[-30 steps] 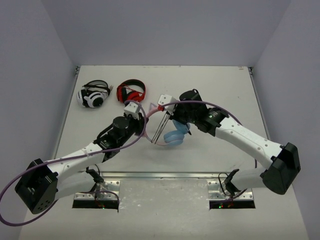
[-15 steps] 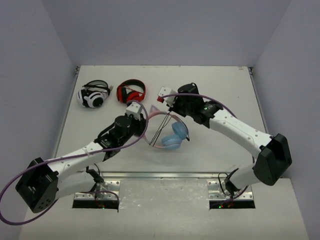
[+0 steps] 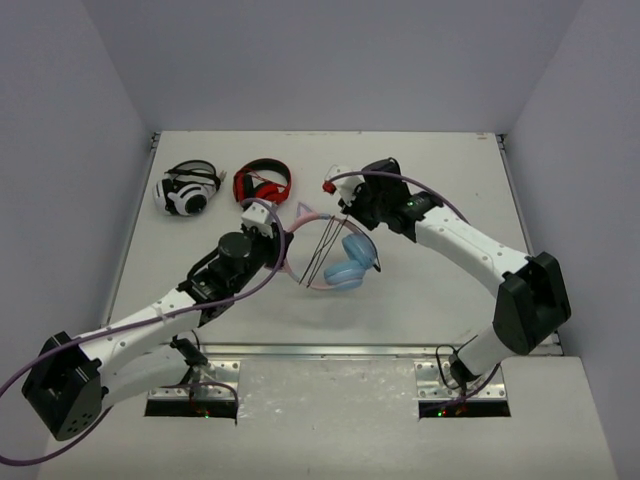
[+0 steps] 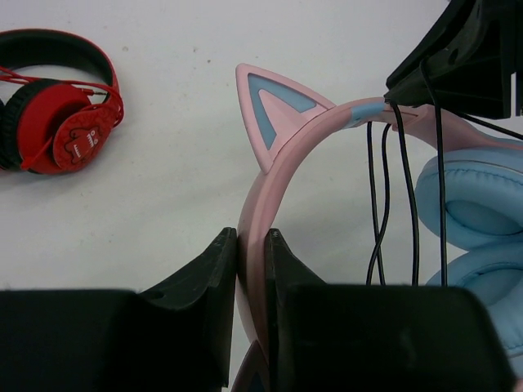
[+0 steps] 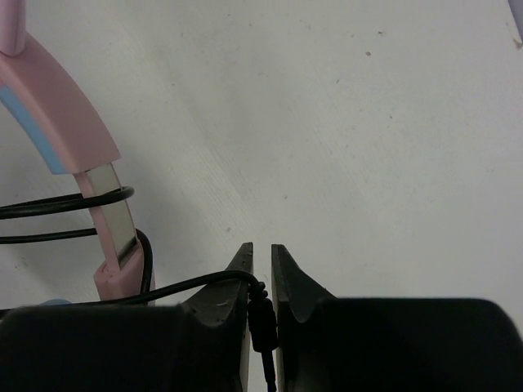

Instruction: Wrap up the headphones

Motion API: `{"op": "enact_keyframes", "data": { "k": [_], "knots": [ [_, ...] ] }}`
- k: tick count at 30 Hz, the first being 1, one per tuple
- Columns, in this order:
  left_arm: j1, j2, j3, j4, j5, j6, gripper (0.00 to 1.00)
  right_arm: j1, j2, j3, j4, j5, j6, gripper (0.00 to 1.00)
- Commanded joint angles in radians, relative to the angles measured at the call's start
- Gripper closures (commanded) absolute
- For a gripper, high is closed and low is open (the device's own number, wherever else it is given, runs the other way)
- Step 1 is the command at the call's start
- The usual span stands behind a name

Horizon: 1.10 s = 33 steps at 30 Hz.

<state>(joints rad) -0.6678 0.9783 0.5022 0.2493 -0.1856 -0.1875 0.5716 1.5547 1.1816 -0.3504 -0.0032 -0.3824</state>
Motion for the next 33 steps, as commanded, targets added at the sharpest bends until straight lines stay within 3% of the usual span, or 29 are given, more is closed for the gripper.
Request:
{"op": "enact_keyframes", "data": {
  "k": [1,18,20,21,25,32,33],
  "knots": [
    [-0.006,-0.062,0.03,0.068,0.123,-0.02,1.0,-0.045,-0.005,0.049,0.091,0.008,0.04,0.87],
    [-0.003,0.002,0.153,0.007,0.181,-0.067,1.0,-0.153,-0.041,0.026,0.108,-0.305,0.203,0.8],
    [-0.001,0.007,0.162,0.016,0.181,-0.072,1.0,-0.159,-0.027,0.036,0.091,-0.328,0.206,0.76],
    [0.005,0.007,0.164,0.022,0.181,-0.076,1.0,-0.165,-0.022,0.041,0.077,-0.357,0.209,0.69],
    [0.039,0.04,0.203,0.065,0.285,-0.064,1.0,-0.242,-0.012,0.03,0.085,-0.469,0.259,0.55],
    [0.083,0.146,0.294,0.16,0.374,-0.082,1.0,-0.32,0.028,0.036,0.059,-0.621,0.31,0.47],
    [0.089,0.155,0.312,0.177,0.409,-0.092,1.0,-0.337,0.033,0.036,0.06,-0.638,0.341,0.01]
  ]
}}
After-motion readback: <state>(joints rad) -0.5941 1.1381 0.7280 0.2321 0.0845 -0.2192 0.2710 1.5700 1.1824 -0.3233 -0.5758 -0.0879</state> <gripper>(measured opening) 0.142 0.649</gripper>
